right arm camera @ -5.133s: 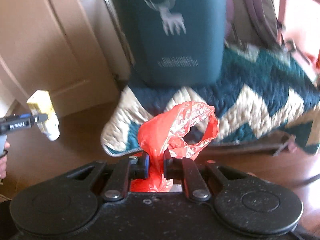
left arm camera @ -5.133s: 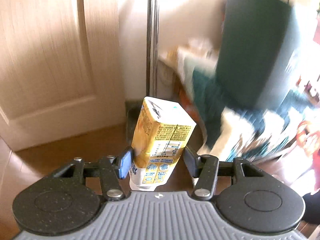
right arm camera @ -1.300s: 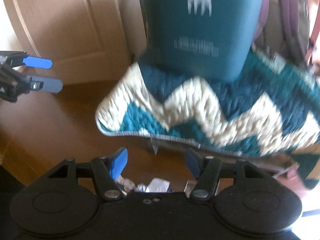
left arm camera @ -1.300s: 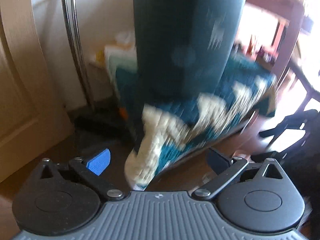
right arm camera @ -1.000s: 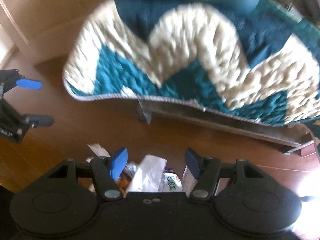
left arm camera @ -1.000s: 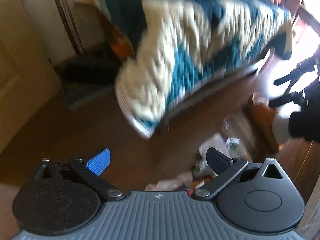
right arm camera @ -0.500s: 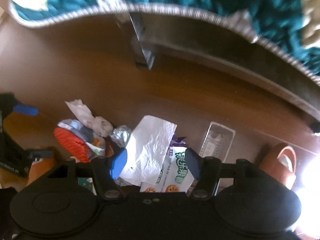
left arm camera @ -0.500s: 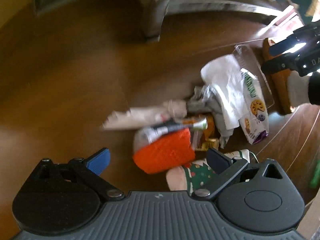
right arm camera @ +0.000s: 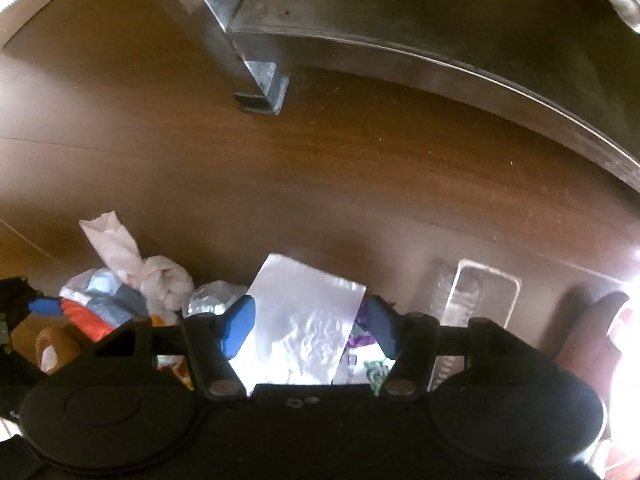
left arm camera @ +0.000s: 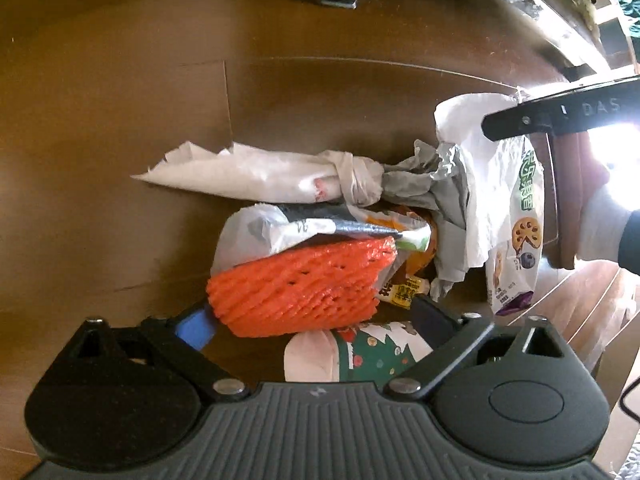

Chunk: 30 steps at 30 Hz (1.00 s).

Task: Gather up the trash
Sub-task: 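Grasp the orange foam net with the left tool while the right tool grasps white tissue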

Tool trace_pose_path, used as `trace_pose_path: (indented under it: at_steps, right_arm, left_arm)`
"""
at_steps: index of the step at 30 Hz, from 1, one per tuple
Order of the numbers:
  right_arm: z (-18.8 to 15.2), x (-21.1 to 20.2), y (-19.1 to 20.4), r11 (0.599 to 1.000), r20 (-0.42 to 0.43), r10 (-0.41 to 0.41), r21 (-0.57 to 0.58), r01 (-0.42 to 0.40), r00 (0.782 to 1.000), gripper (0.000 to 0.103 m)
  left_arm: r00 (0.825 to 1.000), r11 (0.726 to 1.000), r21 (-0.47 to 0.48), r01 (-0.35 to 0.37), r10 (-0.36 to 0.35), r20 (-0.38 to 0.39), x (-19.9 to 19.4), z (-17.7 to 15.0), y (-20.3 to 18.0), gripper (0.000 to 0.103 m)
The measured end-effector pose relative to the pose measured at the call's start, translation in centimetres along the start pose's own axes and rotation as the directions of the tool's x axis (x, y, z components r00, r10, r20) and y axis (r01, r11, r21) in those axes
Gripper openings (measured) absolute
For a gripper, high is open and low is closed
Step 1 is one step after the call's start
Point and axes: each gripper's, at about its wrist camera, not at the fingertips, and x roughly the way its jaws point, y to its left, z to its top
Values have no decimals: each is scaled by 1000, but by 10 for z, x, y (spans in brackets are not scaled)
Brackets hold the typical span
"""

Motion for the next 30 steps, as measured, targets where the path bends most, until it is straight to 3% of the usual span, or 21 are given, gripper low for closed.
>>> trace_pose_path:
  at_steps: [2, 3, 5, 7, 8, 10, 16, 23, 30]
  right_arm:
    - [1, 4, 0, 1000, -4, 1, 7, -1, 1000, 47]
    - [1, 6, 0, 1000, -9, 6, 10, -5, 1000, 35]
    - [0, 8, 1, 1000, -12, 4, 12, -4, 1000, 28]
    - [-2, 6, 2, 1000, -3, -5, -4, 5, 1000, 12]
    - [-4, 5, 3, 1000, 1, -9, -14, 9, 1000, 11]
    - [-6, 1, 5, 999, 13, -5, -32, 5, 1000, 0]
    - [-15, -27, 12, 998, 77, 1, -70, 4, 997, 0]
    - [-32, -67, 11, 997, 127, 19, -71, -10, 992, 0]
    - [-48, -116, 21, 995, 177, 34, -102, -16, 984, 0]
  left_arm:
    - [1000, 1000, -15, 3, -3, -5, 4, 1, 2, 80]
    - [1000, 1000, -21, 5, -5, -7, 5, 2, 3, 76]
    - [1000, 1000, -27, 1, -1, -10, 5, 2, 6, 63]
    - [1000, 1000, -29, -4, 4, -18, 7, 2, 7, 48]
    - [1000, 1000, -27, -3, 3, -18, 7, 1, 7, 42]
    - [1000, 1000, -27, -2, 2, -13, 5, -1, 8, 36]
    - [999, 998, -48, 44, -44, -1, -5, -6, 14, 13]
    - [995, 996, -24, 81, -79, 58, -29, -14, 10, 9]
    - [990, 996, 75, 43, -53, 131, -66, -8, -8, 9]
